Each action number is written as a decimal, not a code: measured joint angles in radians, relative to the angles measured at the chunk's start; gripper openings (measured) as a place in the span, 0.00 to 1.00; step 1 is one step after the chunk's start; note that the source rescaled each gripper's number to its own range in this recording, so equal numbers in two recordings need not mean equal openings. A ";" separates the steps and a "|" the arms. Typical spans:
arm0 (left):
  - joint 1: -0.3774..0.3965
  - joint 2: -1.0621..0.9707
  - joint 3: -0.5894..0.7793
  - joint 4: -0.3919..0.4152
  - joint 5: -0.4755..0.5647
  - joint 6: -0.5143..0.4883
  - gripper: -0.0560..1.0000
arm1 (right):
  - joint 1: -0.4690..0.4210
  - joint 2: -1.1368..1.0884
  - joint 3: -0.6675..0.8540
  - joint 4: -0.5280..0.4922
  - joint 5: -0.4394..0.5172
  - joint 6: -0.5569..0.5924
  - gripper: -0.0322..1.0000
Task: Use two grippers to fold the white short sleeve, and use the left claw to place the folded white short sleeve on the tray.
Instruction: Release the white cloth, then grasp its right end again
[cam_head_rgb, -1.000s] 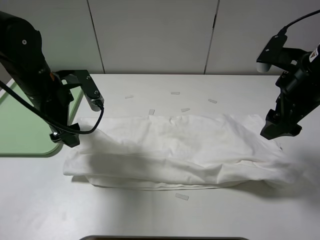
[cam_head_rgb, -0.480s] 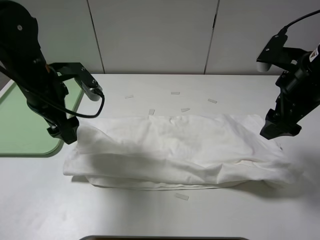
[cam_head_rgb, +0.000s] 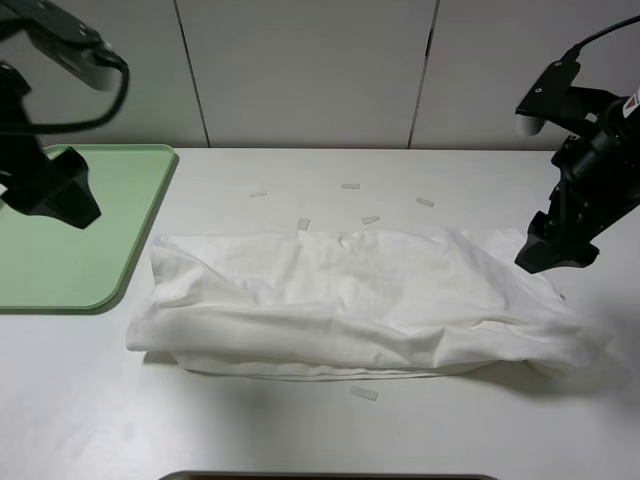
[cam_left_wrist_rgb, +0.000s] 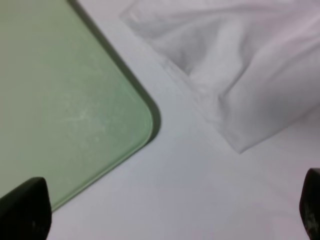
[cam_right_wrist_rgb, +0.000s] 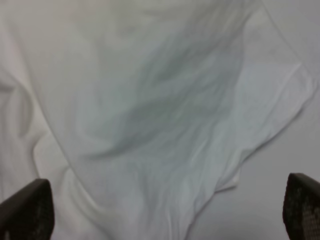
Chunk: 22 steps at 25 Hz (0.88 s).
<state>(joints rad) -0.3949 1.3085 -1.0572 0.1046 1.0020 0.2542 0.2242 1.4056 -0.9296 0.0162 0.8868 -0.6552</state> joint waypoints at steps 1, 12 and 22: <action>0.000 -0.035 0.000 0.000 0.011 -0.012 0.99 | 0.000 0.000 0.000 0.001 0.000 0.000 1.00; 0.000 -0.494 0.093 0.000 0.124 -0.149 0.99 | -0.003 0.000 0.000 0.064 -0.007 0.000 1.00; 0.000 -1.004 0.395 -0.003 0.159 -0.266 0.99 | -0.003 0.000 0.000 0.084 -0.020 0.000 1.00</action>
<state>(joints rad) -0.3949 0.3046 -0.6626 0.1020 1.1609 -0.0120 0.2213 1.4056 -0.9296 0.0997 0.8666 -0.6552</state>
